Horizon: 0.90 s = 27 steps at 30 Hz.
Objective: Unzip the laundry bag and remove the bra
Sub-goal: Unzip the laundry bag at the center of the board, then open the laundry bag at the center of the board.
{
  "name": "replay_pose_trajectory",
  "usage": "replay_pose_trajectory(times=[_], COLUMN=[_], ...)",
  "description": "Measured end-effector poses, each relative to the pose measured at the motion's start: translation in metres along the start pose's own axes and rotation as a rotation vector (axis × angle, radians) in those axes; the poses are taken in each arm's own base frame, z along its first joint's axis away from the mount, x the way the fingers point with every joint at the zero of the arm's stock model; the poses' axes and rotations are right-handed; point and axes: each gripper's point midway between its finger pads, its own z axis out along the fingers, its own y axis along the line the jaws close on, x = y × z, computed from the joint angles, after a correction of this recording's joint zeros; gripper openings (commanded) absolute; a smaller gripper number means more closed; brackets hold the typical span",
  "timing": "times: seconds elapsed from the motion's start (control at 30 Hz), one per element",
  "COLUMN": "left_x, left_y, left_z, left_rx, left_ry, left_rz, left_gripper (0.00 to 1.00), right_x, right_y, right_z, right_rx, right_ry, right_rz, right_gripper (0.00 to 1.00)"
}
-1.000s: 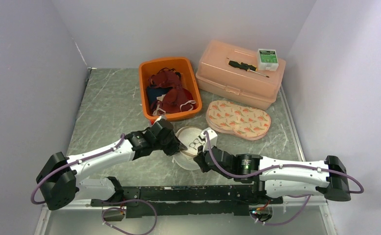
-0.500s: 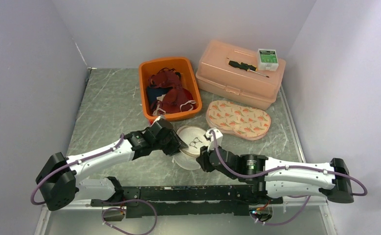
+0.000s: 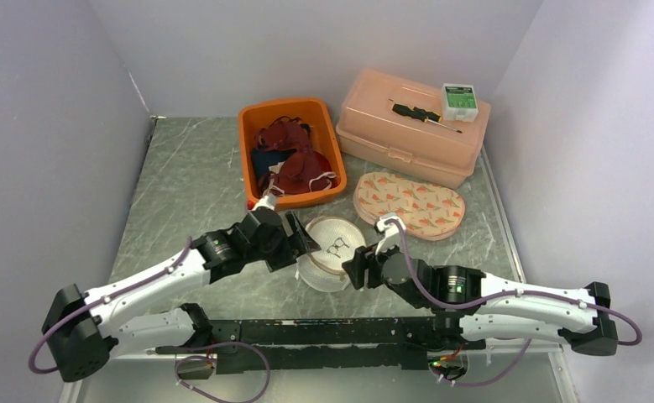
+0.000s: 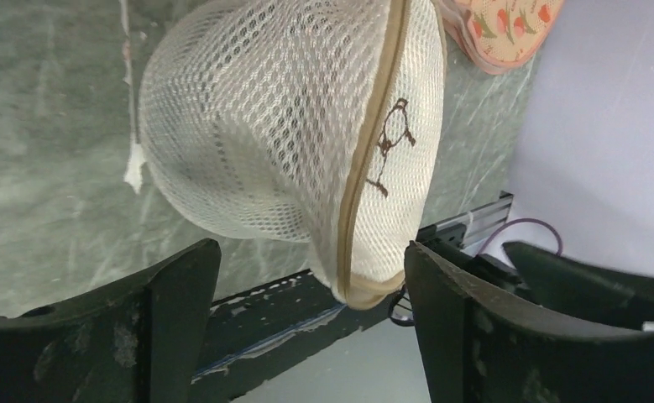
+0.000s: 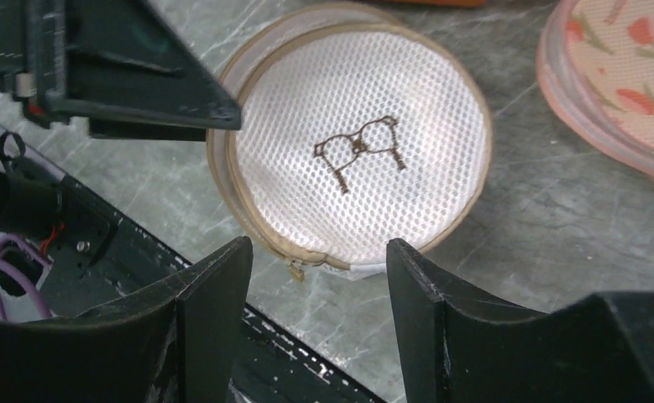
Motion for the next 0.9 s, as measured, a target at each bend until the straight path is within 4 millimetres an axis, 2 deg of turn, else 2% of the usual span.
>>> replay_pose_trajectory(times=[0.13,0.27,0.33,0.4,0.5,0.53,0.6,0.73,0.83,0.9], left_x=[-0.014,-0.031,-0.039,-0.049,-0.063,-0.066,-0.07,-0.077,-0.077,-0.075], left_y=[0.001,-0.008,-0.021,-0.042,-0.07,-0.073,-0.068,-0.034,-0.019,-0.018], left_z=[-0.023,-0.04,-0.041,-0.038,-0.02,-0.014,0.003,0.03,0.032,0.03], left_rx=[0.028,0.085,0.094,0.104,0.103,0.095,0.053,-0.077,-0.119,-0.12], left_ry=[-0.082,-0.163,-0.182,-0.189,-0.194,-0.192,-0.173,-0.12,-0.101,-0.092], left_rz=[0.117,0.248,0.334,0.407,0.497,0.513,0.534,0.529,0.524,0.534], left_gripper=[0.82,0.82,0.8,0.78,0.75,0.73,0.7,0.7,0.7,0.67], right_x=[-0.012,-0.01,-0.005,0.001,0.012,0.015,0.017,0.015,0.016,0.017], right_y=[-0.012,-0.026,-0.034,-0.04,-0.042,-0.042,-0.039,-0.034,-0.032,-0.031], right_z=[-0.002,0.003,0.01,0.016,0.024,0.024,0.025,0.024,0.023,0.023], right_rx=[0.027,0.035,0.044,0.054,0.046,0.04,0.023,-0.008,-0.02,-0.022], right_ry=[-0.085,-0.147,-0.151,-0.145,-0.121,-0.114,-0.108,-0.11,-0.104,-0.103], right_rz=[0.023,0.039,0.048,0.058,0.058,0.057,0.061,0.069,0.067,0.064], right_gripper=[0.61,0.6,0.6,0.6,0.6,0.6,0.6,0.6,0.61,0.61])
